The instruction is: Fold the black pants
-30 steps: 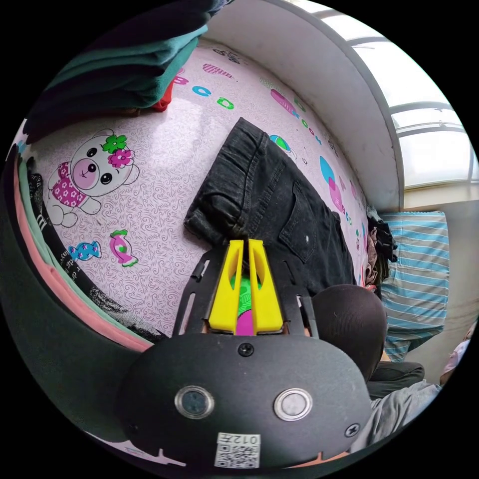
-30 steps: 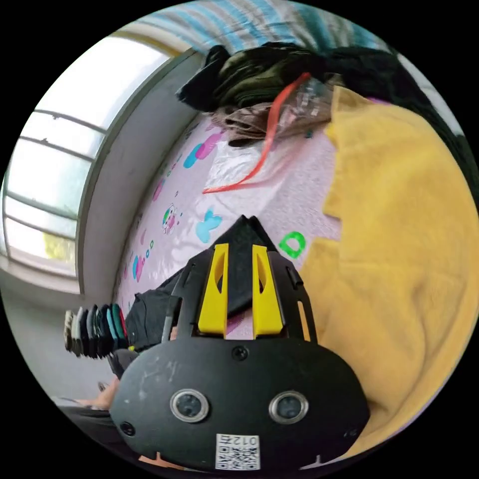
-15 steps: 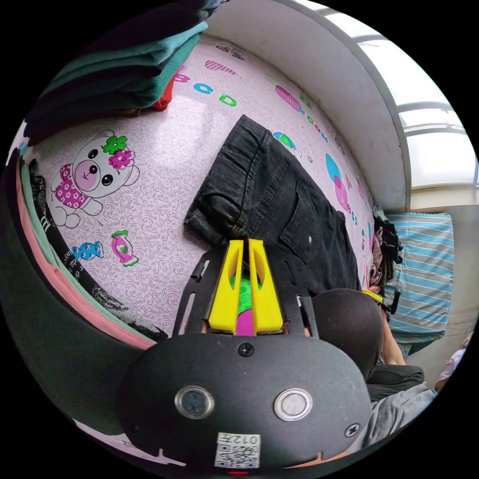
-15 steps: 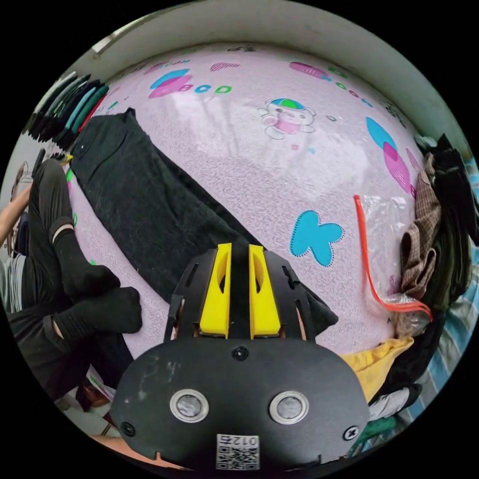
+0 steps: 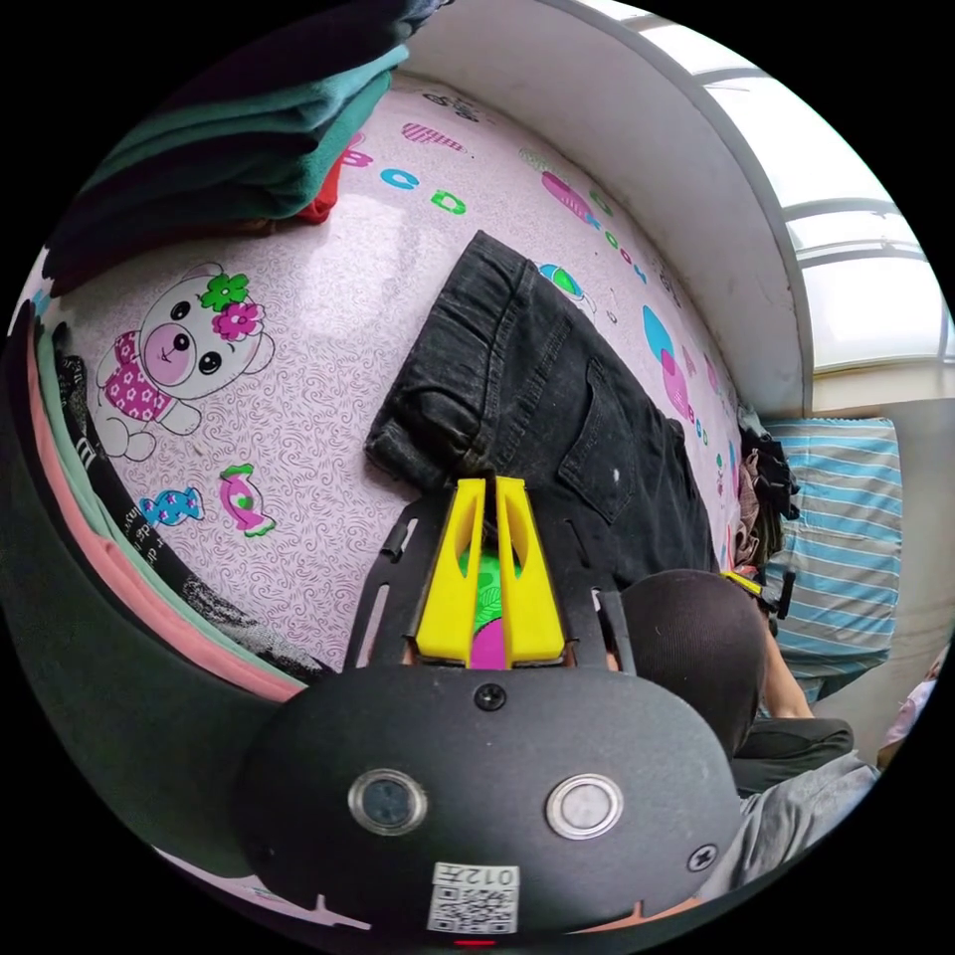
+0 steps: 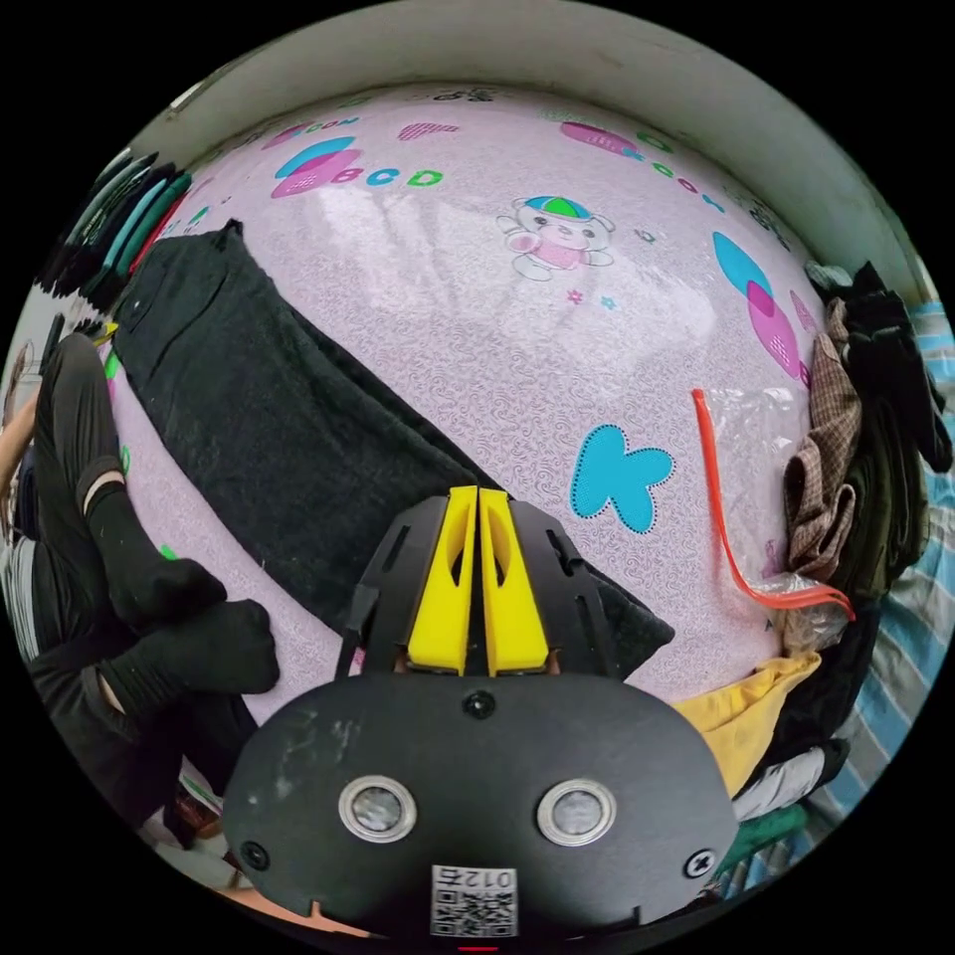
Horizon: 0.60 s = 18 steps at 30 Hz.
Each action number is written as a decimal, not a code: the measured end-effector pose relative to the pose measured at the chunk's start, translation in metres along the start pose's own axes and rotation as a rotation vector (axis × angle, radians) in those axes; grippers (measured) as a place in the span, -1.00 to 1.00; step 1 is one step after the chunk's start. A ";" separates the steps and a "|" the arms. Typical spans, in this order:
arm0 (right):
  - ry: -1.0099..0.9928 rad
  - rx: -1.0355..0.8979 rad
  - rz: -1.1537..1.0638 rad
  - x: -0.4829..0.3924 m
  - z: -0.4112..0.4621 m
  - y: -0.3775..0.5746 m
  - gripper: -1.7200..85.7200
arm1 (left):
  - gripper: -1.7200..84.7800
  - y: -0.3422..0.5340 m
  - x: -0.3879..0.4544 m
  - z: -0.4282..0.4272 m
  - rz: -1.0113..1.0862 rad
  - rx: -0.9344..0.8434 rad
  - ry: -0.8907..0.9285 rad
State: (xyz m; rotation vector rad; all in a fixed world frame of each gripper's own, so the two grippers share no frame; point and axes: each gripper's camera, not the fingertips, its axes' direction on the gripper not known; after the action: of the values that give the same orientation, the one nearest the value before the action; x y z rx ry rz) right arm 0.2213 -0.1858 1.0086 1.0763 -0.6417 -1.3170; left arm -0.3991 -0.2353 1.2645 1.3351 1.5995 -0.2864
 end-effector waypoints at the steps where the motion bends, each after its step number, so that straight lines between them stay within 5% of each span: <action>1: 0.015 0.005 0.043 0.004 0.004 -0.001 -0.98 | -0.95 0.001 0.001 0.001 0.011 0.001 -0.005; 18: -0.100 0.095 0.347 0.043 0.045 0.028 -0.97 | -0.95 0.023 0.021 0.005 0.098 0.020 -0.054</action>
State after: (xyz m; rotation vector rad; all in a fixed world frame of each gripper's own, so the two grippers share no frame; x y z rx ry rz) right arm 0.2022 -0.2417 1.0434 0.9284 -0.9295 -1.0511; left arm -0.3747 -0.2173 1.2550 1.4052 1.4851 -0.2766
